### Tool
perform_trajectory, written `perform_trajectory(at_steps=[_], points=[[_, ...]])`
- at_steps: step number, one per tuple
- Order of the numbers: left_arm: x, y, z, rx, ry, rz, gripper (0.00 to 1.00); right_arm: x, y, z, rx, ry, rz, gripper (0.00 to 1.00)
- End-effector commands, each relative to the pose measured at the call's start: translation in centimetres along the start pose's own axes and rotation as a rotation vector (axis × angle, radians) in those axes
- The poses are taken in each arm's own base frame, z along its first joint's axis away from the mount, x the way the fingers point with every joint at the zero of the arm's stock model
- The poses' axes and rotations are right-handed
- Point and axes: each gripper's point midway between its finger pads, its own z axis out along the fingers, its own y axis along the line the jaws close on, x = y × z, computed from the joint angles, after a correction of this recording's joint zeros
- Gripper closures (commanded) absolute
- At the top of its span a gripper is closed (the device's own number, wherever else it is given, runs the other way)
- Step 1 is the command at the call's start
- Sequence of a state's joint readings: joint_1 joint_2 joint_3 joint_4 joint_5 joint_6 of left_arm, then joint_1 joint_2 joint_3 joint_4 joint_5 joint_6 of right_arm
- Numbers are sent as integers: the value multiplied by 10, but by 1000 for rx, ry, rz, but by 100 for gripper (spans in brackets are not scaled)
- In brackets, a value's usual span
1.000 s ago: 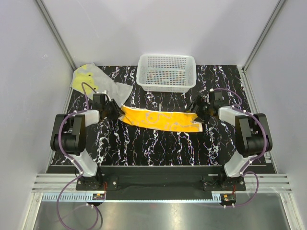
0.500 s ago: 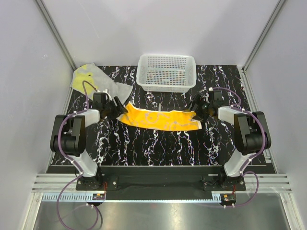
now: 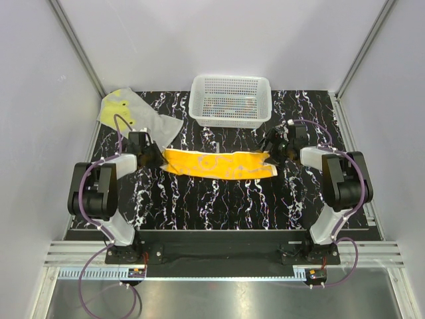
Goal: Roll the towels
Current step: Fold the towel
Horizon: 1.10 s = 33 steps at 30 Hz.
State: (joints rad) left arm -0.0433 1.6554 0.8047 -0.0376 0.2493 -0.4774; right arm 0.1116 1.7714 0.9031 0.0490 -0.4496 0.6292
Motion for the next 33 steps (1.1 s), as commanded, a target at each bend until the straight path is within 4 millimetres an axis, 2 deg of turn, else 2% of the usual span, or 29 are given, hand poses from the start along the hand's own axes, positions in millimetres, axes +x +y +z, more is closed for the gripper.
perform_trajectory(at_steps=[1,2,5,14,15,17,20,26,33], points=[[-1,4,-2,-35,-8,24,81,26,-36,13,113,78,30,6],[1,3,-2,-35,-4,25,89,26,-37,14,116,80,29,6],[3,1,-3,-31,1,27,100,26,-39,15,123,79,34,6],[15,-2,-13,-15,-8,12,100,27,-49,19,176,96,53,7],[10,-6,-19,-4,-36,15,100,28,-52,19,190,101,59,7],[13,-6,-27,-5,-53,-5,100,29,-59,20,229,101,75,7],[6,-11,-50,-5,-124,-11,100,30,-66,21,271,110,96,7],[18,5,-73,-66,-176,-61,100,33,-70,20,293,115,109,8],[46,27,-82,-136,-160,-100,100,33,-71,20,289,108,109,9]])
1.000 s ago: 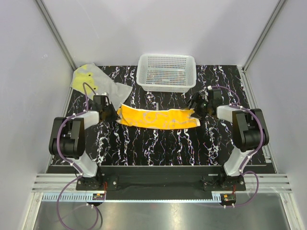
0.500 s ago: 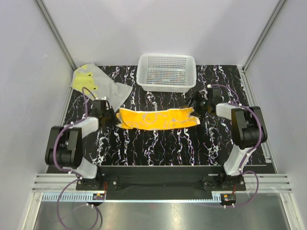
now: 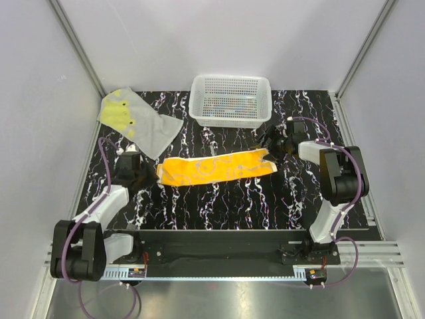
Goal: Roll the towels
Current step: Fold the towel
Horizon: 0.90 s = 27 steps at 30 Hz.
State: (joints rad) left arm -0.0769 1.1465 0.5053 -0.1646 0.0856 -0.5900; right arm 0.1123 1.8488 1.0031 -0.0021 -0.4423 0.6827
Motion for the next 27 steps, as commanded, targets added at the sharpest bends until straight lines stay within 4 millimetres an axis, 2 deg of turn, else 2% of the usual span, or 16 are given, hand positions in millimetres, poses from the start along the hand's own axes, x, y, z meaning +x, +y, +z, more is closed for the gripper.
perform_trajectory(at_steps=[1,4,6,11,12,17,19,20,23,27], points=[[7,15,-4,-65,-12,-35,100,43,-77,9,270,88,45,9],[16,23,-9,-101,2,-70,100,42,-77,9,271,86,46,9],[18,37,-13,-166,-18,-90,100,43,-79,10,273,91,49,9],[24,49,-22,-220,-31,-133,100,42,-80,11,281,95,52,8],[31,58,-25,-259,-21,-143,100,43,-81,12,285,97,55,8],[37,50,-29,-200,-20,-177,98,43,-85,14,303,108,65,8],[38,46,-32,-176,-23,-180,85,44,-85,15,305,111,65,8],[39,43,-34,-164,-17,-183,46,44,-85,15,307,112,67,8],[34,35,-43,-112,-54,-184,1,44,-86,15,310,116,67,8],[24,21,-49,-51,-83,-185,1,45,-86,14,312,114,69,8]])
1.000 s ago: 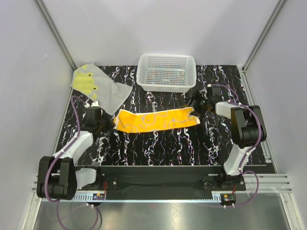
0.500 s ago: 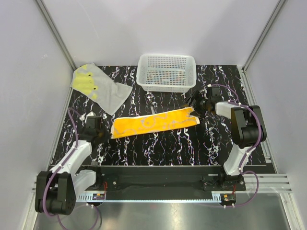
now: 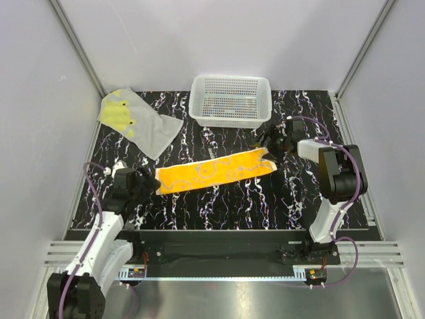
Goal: Roll the towels
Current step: Fold the towel
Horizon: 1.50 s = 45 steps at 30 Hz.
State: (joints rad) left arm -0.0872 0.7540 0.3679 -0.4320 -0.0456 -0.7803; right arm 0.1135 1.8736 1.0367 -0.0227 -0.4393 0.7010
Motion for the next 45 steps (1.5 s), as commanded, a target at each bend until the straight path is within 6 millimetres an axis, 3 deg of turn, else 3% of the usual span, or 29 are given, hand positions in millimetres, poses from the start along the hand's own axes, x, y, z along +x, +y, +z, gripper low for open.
perform_trajectory(at_steps=[1,2,6,12,13,15,16,18,20,23,26,29,30,31,34,38,39,45], points=[[-3,-16,-2,63,1,-2,1,47,-89,9,303,104,48,8],[-3,-29,-2,124,9,1,1,48,-89,9,304,106,47,8],[2,-45,6,165,32,32,1,61,-90,-3,302,116,68,12],[20,-80,20,208,91,140,1,105,-89,-45,292,89,99,10],[29,-84,23,204,116,168,1,121,-90,-54,302,107,90,9],[29,-95,26,197,106,203,1,137,-89,-64,317,115,105,9],[30,-98,27,198,105,211,1,158,-86,-74,314,134,86,9],[28,-106,28,206,103,218,1,181,-76,-82,300,140,108,8],[30,-105,33,182,118,219,1,218,-61,-97,269,190,46,8],[34,-98,34,156,137,235,1,243,-43,-123,264,185,14,7],[35,-85,29,124,132,247,1,229,-28,-156,272,107,-44,6],[36,-72,28,92,115,248,1,192,-10,-173,266,-53,-115,0],[37,-69,28,86,117,249,1,186,-9,-169,280,-73,-138,0],[38,-68,30,85,116,251,1,179,5,-166,247,-94,-154,0],[36,-70,36,73,115,265,1,180,14,-139,259,-52,-206,0],[27,-74,52,26,111,303,1,189,10,-103,268,8,-226,0],[25,-67,62,-13,125,310,1,193,6,-96,282,29,-226,0],[5,-82,91,-16,155,322,1,199,2,-90,271,49,-228,0]])
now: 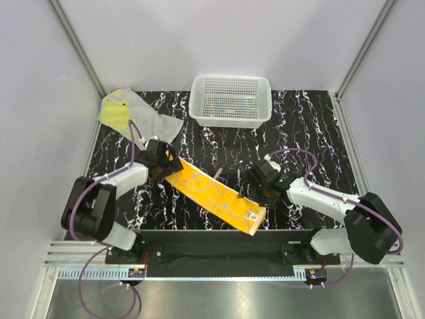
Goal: Roll the towels
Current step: Fold the towel
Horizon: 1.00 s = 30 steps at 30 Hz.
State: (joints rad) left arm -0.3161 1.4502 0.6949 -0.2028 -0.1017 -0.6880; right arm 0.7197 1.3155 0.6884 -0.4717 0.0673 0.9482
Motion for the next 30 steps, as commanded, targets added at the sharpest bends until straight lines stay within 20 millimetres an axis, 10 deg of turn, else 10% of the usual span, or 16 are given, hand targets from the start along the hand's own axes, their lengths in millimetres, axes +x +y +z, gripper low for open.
perform_trajectory(at_steps=[1,13,20,24,30], points=[[-23,-15,12,27,-13,48,1,-8,12,-4,-61,-45,-20,0],[-86,-118,59,251,16,157,1,-15,-1,-12,-6,-80,-57,0],[-138,-137,73,246,-5,163,1,-5,14,-6,-80,-26,-80,0],[-166,-138,28,276,-110,154,1,-2,5,-6,-41,-15,-84,0],[-140,-106,-41,255,-175,132,1,24,-26,-6,9,51,-40,3]])
